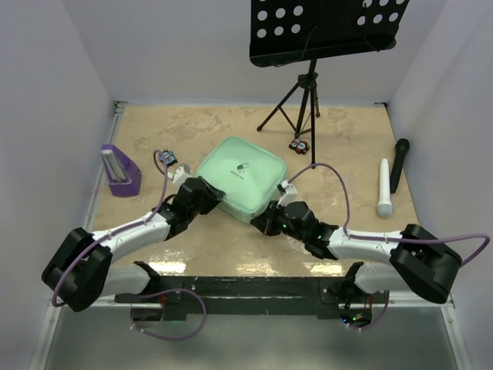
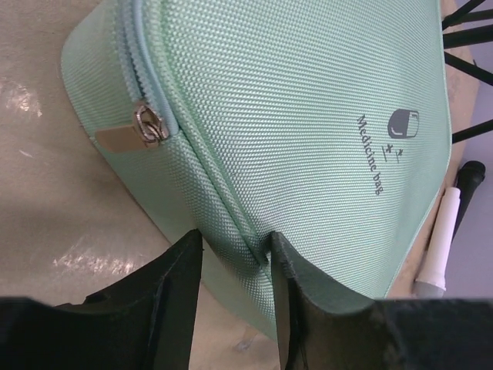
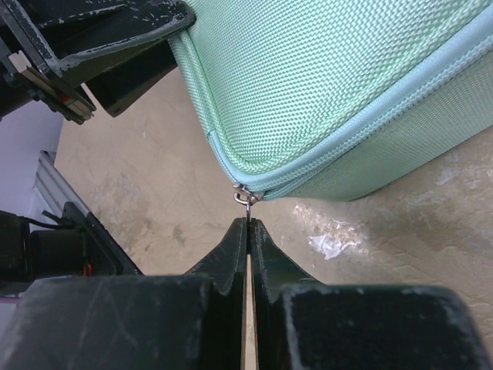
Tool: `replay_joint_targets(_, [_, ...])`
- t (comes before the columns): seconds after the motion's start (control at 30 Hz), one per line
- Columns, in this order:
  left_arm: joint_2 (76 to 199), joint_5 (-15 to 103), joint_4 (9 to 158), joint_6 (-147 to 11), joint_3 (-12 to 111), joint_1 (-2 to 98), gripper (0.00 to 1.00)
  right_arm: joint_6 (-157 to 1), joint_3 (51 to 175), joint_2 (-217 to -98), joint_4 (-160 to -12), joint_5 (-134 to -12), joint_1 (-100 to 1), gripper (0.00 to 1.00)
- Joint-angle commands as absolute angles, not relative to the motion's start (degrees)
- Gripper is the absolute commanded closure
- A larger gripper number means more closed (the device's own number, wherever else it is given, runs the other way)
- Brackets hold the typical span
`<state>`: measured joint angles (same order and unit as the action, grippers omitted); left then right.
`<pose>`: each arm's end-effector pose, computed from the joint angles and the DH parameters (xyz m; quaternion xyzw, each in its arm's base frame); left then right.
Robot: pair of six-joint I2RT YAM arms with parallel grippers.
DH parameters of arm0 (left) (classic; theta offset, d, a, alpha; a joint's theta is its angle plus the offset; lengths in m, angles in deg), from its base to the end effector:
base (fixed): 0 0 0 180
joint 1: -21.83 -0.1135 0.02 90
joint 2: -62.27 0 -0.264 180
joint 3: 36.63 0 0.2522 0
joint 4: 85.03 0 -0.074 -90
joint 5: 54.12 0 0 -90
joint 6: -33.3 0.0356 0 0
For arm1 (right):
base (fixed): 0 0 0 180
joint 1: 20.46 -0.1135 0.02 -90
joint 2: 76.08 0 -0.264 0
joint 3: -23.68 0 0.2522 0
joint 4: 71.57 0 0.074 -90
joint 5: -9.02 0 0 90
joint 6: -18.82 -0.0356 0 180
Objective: Organize the medicine kit
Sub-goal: Zip the medicine box at the center of the board.
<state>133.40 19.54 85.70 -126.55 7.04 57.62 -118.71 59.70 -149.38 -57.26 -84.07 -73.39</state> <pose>0.2047 -0.1352 0.1823 -0.3201 0.8274 -0.2768 0.3694 0.1496 0.1949 0.1709 -0.0244 0.8332 0.4099 0.3704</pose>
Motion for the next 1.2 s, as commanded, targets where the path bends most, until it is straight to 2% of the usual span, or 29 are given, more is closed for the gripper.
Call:
replay_joint_targets(0.0, [135.8, 17.9, 87.2, -121.0, 6.7, 53.6, 0.66, -119.8, 58.4, -146.4, -61.8, -85.8, -73.3, 1.0])
replay_joint_targets(0.07, [136.2, 18.3, 87.3, -119.7, 7.1, 52.9, 0.79, -120.2, 58.3, -145.8, -62.2, -86.2, -73.3, 1.0])
replay_joint_targets(0.1, [136.5, 18.4, 87.2, -119.2, 7.4, 52.4, 0.89, -120.3, 58.2, -145.5, -62.3, -86.2, -73.3, 1.0])
replay_joint_targets(0.17, [137.2, 18.7, 87.1, -118.5, 8.1, 51.9, 1.0, -120.6, 58.0, -145.1, -62.7, -86.4, -73.3, 1.0])
replay_joint_targets(0.6, [138.3, 18.3, 85.9, -115.5, 9.8, 49.3, 1.0, -122.0, 57.2, -143.1, -64.9, -88.0, -73.3, 1.0])
replay_joint_targets(1.17, [141.4, 25.2, 85.2, -104.0, 14.0, 44.3, 1.0, -123.0, 57.0, -143.9, -64.9, -89.0, -72.8, 1.0])
